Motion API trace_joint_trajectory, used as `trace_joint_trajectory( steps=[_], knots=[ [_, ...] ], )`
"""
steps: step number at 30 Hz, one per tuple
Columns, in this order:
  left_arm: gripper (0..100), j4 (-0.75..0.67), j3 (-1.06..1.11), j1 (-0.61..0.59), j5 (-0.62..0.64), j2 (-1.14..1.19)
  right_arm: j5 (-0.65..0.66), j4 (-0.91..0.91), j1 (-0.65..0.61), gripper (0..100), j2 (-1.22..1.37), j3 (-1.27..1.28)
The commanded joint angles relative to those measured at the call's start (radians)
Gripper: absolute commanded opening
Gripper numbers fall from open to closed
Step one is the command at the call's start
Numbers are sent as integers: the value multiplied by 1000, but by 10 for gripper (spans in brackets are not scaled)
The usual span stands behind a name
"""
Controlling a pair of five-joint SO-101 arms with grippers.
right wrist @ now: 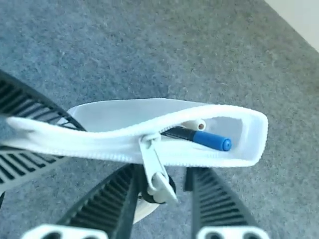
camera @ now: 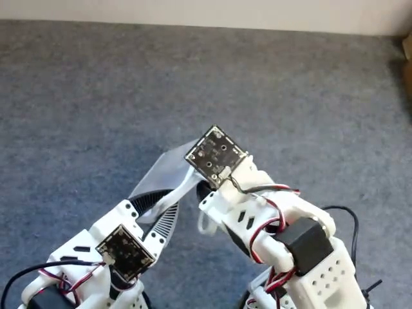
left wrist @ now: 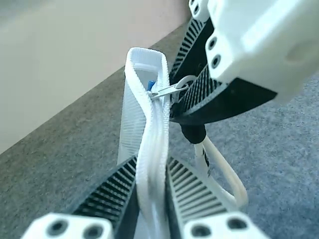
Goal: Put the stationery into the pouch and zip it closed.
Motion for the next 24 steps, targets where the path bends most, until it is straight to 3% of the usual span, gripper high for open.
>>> trace_joint_trajectory(
  steps=[1, 10, 24],
  knots=[
    [6, 6, 4, -1, 3, -5, -3, -19, 35, 5, -25, -36],
    [6, 14, 4, 4, 0, -5, -2, -53, 248, 5, -54, -153],
    [6, 15, 4, 1, 0, -5, -9, -321, 476, 5, 317, -153]
  ],
)
